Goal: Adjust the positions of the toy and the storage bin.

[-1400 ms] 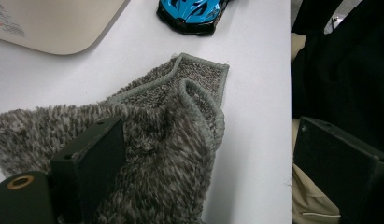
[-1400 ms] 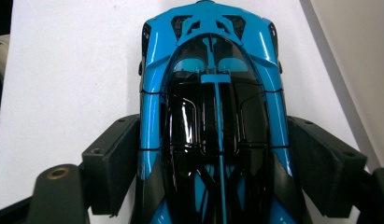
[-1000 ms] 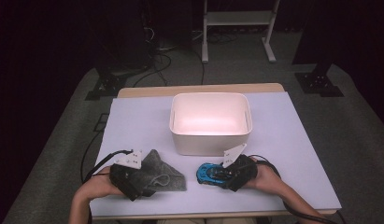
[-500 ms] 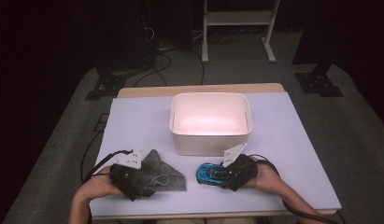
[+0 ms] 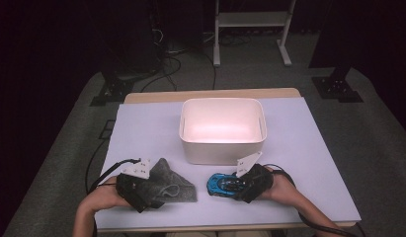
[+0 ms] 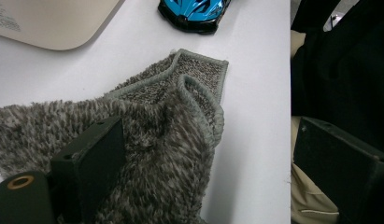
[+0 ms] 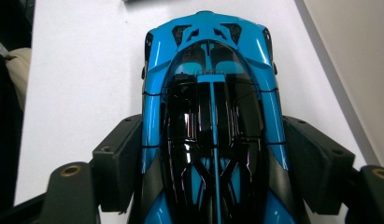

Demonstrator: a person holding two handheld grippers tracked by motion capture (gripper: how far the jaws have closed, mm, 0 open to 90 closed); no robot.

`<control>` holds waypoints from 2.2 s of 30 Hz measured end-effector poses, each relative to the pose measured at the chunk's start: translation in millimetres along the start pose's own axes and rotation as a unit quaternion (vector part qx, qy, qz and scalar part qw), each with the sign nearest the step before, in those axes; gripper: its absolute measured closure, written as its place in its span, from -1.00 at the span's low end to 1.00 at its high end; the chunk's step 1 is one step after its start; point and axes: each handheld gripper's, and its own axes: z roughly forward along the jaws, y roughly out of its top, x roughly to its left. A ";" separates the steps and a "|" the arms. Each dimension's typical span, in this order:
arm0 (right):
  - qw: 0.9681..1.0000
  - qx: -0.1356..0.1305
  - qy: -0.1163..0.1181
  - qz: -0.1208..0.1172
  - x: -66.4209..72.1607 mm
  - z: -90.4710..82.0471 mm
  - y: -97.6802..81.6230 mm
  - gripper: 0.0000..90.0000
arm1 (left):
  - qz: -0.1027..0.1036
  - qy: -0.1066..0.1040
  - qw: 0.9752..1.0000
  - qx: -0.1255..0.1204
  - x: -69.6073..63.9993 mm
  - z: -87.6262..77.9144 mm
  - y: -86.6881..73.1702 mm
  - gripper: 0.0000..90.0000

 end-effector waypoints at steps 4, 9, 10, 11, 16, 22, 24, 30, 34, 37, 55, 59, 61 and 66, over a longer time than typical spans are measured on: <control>1.000 -0.004 0.000 -0.003 0.8 -2.4 2.4 -0.44 | 0.000 0.000 1.000 -0.001 -0.2 -0.1 0.0 -0.81; 1.000 -0.009 0.004 -0.002 1.9 -4.6 4.0 -0.44 | 0.000 0.000 1.000 -0.002 -0.4 -0.5 0.0 -0.81; 1.000 -0.010 0.005 -0.003 2.1 -4.9 4.3 -0.44 | -0.001 0.000 1.000 -0.002 -0.4 -0.4 -0.1 -0.81; 1.000 -0.010 0.006 -0.003 3.0 -5.5 4.8 -0.44 | -0.001 0.000 1.000 -0.001 -0.3 -0.2 -0.2 -0.81; 1.000 -0.018 0.013 -0.003 5.1 -10.4 8.0 -0.44 | 0.000 -0.001 1.000 0.000 0.1 0.4 -0.3 -0.81; 0.999 -0.031 0.017 -0.006 7.2 -20.8 15.9 -0.44 | -0.001 0.000 1.000 0.001 0.3 0.3 -0.5 -0.81; 0.999 -0.032 0.018 -0.010 7.5 -23.6 18.1 -0.44 | 0.000 0.000 1.000 0.000 0.2 0.2 -0.6 -0.81; 0.999 -0.036 0.022 -0.013 10.2 -31.8 25.4 -0.44 | -0.001 -0.002 1.000 0.001 0.5 0.6 -1.1 -0.81; 0.999 -0.041 0.026 -0.017 10.6 -38.3 30.8 -0.44 | -0.003 -0.002 1.000 0.000 1.1 1.0 -1.6 -0.81; 0.998 -0.044 0.027 -0.021 10.9 -43.7 35.5 -0.44 | -0.003 -0.001 1.000 -0.001 1.4 0.9 -2.1 -0.81; 0.998 -0.028 0.030 -0.040 9.6 -42.6 51.0 -0.41 | -0.011 0.000 1.000 -0.004 4.6 -0.6 -6.1 -0.81; 0.998 -0.026 0.029 -0.042 12.0 -41.5 51.4 -0.41 | -0.010 -0.001 1.000 -0.001 4.6 1.0 -6.2 -0.81; 0.998 -0.028 0.028 -0.044 12.9 -42.4 51.9 -0.41 | -0.011 -0.001 1.000 -0.001 3.4 0.6 -5.5 -0.81; 0.998 -0.037 0.027 -0.050 16.3 -49.9 56.3 -0.41 | -0.009 -0.001 1.000 -0.003 3.2 -0.5 -5.3 -0.81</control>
